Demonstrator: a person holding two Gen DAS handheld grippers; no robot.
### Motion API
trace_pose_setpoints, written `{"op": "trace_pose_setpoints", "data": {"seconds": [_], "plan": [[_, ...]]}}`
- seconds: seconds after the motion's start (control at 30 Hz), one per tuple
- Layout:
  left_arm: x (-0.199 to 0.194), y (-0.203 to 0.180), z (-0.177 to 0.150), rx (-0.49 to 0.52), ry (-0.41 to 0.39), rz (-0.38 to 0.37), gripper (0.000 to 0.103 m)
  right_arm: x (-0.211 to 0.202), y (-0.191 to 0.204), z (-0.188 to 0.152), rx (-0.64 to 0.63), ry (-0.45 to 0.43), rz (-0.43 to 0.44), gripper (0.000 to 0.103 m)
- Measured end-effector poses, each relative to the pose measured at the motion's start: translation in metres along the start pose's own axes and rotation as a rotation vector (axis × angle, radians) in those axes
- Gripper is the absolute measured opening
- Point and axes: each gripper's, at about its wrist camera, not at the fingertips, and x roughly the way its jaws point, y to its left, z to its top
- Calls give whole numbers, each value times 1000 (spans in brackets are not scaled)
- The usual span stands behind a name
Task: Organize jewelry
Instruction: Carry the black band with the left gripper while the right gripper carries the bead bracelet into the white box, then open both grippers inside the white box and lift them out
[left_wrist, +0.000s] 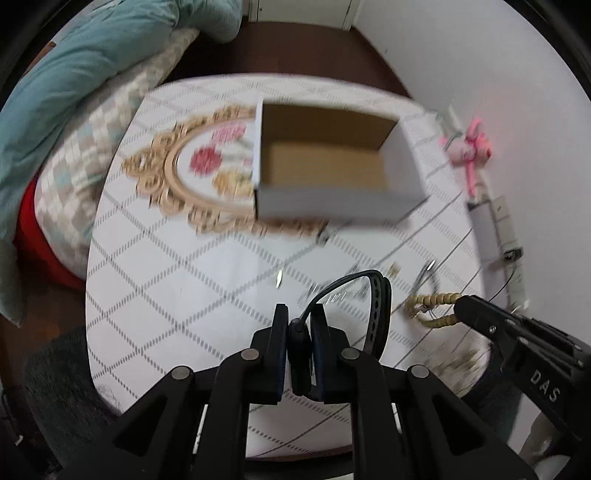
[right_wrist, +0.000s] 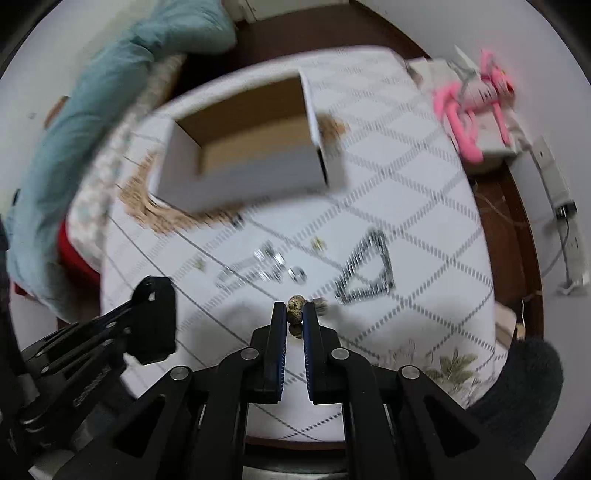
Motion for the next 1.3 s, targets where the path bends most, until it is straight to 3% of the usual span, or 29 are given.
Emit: {"op": "trace_pose_setpoints", "data": {"seconds": [0.2,0.33,0.57,0.8,0.83,0.87,0.9,0.97,1.03,1.17,1.23,1.3], "plan": [[-6,-10,57,-26,-43,-44,9,-46,9,60,-37,-107,64,9],[1,-11,94,-38,-42,-51,9,-49,18,105,-62,-135,69,9],[35,-6,133,-57,19,-48,10,-7,24,157,-82,-71,42,9],[61,6,153,-123,121,-46,17,32,21,178,-108,24,65,9],[61,9,154,-135,124,-46,21,38,21,179,-111,51,72,10],[60,9,154,-137,122,-40,36,46,20,181,-112,84,75,10],[57,9,154,-136,109,-26,58,51,19,181,-108,104,76,10],[50,11,154,-136,74,-10,68,59,16,179,-106,124,63,23],[44,14,153,-127,49,23,70,58,12,175,-110,101,28,47],[36,15,148,-96,-35,93,90,55,9,165,-132,46,-72,60],[35,14,141,-61,-80,140,101,52,9,159,-148,11,-127,85],[38,12,135,-33,-97,178,103,53,9,154,-169,-11,-184,94]]}}
